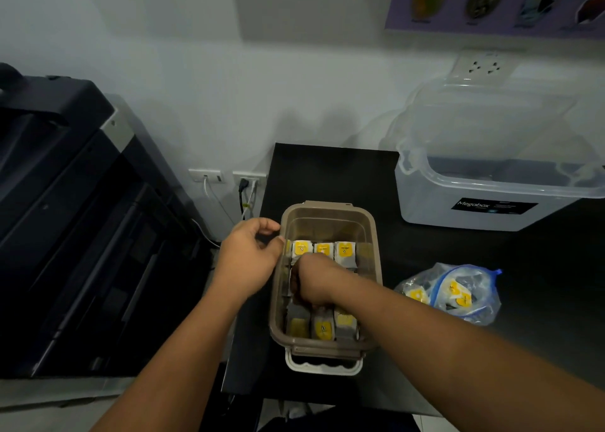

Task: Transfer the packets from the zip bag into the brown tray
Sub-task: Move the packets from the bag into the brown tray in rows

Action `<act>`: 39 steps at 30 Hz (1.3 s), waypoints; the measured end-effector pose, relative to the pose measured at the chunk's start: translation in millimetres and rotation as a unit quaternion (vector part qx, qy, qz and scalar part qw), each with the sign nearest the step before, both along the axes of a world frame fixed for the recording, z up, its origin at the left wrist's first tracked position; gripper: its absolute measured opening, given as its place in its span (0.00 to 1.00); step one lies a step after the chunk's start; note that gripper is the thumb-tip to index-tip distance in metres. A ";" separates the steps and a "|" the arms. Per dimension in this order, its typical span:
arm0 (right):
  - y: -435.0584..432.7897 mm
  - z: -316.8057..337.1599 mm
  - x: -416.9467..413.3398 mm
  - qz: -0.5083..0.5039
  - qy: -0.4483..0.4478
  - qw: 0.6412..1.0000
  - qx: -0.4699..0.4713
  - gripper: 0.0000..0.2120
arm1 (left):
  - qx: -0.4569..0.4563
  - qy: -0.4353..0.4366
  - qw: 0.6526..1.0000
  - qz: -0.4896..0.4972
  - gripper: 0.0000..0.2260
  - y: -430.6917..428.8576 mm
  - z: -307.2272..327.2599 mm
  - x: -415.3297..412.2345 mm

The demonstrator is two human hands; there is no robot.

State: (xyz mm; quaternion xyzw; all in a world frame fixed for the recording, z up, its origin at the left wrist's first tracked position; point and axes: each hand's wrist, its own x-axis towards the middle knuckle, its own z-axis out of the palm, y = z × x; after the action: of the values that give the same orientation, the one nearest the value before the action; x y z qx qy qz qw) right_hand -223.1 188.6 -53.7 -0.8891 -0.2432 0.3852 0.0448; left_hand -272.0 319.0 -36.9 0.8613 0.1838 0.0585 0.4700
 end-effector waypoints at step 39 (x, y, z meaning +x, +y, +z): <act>-316.3 -55.8 32.7 -0.146 -0.120 0.981 0.041 0.17 | 0.354 0.133 0.892 -0.248 0.10 -315.3 -80.7 44.8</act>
State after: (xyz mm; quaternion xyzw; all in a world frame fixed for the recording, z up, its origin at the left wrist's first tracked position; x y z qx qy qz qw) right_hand -190.4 -127.7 -109.5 -0.9522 -0.1302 0.2547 0.1074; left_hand -227.2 3.7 -117.6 0.9880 -0.0082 -0.1136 0.1044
